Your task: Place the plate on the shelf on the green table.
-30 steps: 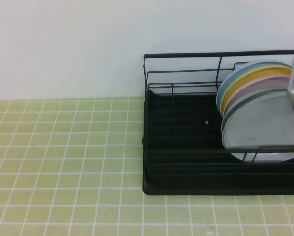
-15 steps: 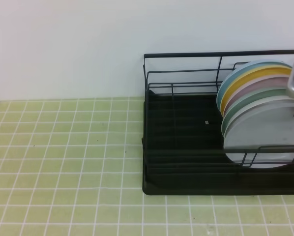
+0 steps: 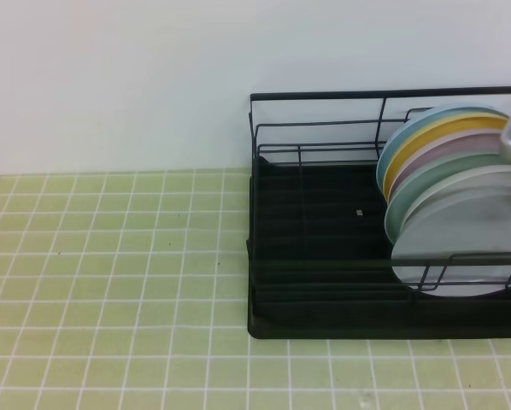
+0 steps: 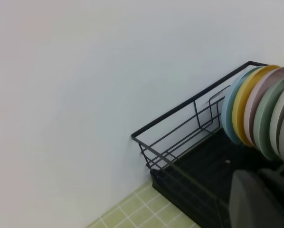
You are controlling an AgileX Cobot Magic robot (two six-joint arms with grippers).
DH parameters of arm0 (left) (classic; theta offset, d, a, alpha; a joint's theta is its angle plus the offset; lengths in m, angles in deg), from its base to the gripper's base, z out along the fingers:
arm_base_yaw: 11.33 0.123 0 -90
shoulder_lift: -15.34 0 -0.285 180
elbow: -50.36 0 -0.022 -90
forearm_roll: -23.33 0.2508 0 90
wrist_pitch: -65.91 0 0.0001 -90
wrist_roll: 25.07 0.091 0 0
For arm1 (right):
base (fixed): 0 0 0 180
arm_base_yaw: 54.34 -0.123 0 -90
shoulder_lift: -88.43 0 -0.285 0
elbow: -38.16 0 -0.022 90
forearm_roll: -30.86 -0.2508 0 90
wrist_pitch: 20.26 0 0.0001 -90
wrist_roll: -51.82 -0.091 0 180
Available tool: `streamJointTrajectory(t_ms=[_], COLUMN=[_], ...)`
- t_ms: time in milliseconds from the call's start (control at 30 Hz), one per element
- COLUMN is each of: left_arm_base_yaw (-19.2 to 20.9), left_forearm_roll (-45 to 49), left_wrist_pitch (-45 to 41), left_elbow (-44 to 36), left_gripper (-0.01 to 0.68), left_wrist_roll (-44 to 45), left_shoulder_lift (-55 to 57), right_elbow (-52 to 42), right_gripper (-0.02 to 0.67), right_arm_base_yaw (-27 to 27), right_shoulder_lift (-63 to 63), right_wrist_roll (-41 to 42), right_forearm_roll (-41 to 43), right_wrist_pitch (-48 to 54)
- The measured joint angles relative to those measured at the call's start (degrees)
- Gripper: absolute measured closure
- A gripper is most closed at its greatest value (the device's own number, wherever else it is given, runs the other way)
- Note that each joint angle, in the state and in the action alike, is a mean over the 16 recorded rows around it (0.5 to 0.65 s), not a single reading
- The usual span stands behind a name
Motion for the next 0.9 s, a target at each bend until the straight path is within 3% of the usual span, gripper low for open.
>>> streamJointTrajectory(t_ms=[900], left_arm_base_yaw=[0.00], left_forearm_roll=[0.00], left_wrist_pitch=[-2.11], left_elbow=[0.00], left_gripper=[0.675], left_wrist_roll=[0.00], left_shoulder_lift=[0.07], right_elbow=[-0.02], right_gripper=[0.083], right_arm_base_yaw=[0.00], right_shoulder_lift=[0.19], right_wrist_roll=[-1.86], right_forearm_roll=[-2.34], right_wrist_pitch=[4.56])
